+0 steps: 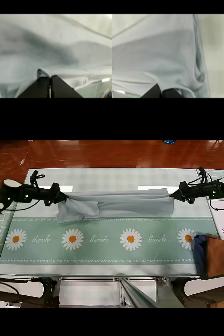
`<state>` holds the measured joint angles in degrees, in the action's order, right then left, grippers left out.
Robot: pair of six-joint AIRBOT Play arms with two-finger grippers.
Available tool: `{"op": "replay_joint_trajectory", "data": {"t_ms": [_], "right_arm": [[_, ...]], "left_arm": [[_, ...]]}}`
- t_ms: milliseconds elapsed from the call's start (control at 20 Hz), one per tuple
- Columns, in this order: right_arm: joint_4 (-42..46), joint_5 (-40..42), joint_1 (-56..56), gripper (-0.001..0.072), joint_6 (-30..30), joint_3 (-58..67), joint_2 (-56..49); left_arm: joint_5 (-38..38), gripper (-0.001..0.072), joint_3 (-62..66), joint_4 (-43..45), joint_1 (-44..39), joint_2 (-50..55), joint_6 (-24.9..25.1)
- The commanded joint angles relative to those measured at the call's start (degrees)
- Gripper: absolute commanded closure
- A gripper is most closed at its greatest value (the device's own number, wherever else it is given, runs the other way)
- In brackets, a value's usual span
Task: Fold the shirts.
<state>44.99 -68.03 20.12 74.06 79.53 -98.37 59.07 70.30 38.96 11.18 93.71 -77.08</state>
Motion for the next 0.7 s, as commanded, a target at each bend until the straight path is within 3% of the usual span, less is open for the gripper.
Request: {"op": "replay_joint_trajectory", "data": {"t_ms": [0,150,200,250,300,550,650], "right_arm": [[-0.79,1.66,-1.53,0.0693,1.86,6.40,-6.78],[-3.39,6.32,-2.14,0.0677,1.86,6.84,-9.31],[-4.44,7.69,-2.12,0.0569,1.95,6.84,-9.73],[-5.18,8.68,-2.12,0.0423,1.88,6.84,-9.79],[-5.46,8.98,-1.70,0.0280,1.68,7.02,-9.57],[-5.40,-7.17,7.15,0.0292,2.23,16.11,-9.33],[-2.73,-10.32,10.88,0.0292,2.21,15.74,-7.43]], "left_arm": [[2.54,0.0679,9.18,0.02,-1.31,8.26,-1.18],[2.49,0.0666,10.54,0.02,-2.47,11.50,-1.18],[2.71,0.0511,10.56,0.04,-2.51,12.15,-1.18],[3.52,0.0227,10.56,0.13,-2.25,12.31,-0.98],[4.85,0.0201,11.13,0.61,-1.40,12.24,-1.03],[22.01,0.0202,19.39,12.81,8.41,8.20,-6.01],[22.01,0.0202,18.67,17.92,11.43,2.27,-5.97]]}}
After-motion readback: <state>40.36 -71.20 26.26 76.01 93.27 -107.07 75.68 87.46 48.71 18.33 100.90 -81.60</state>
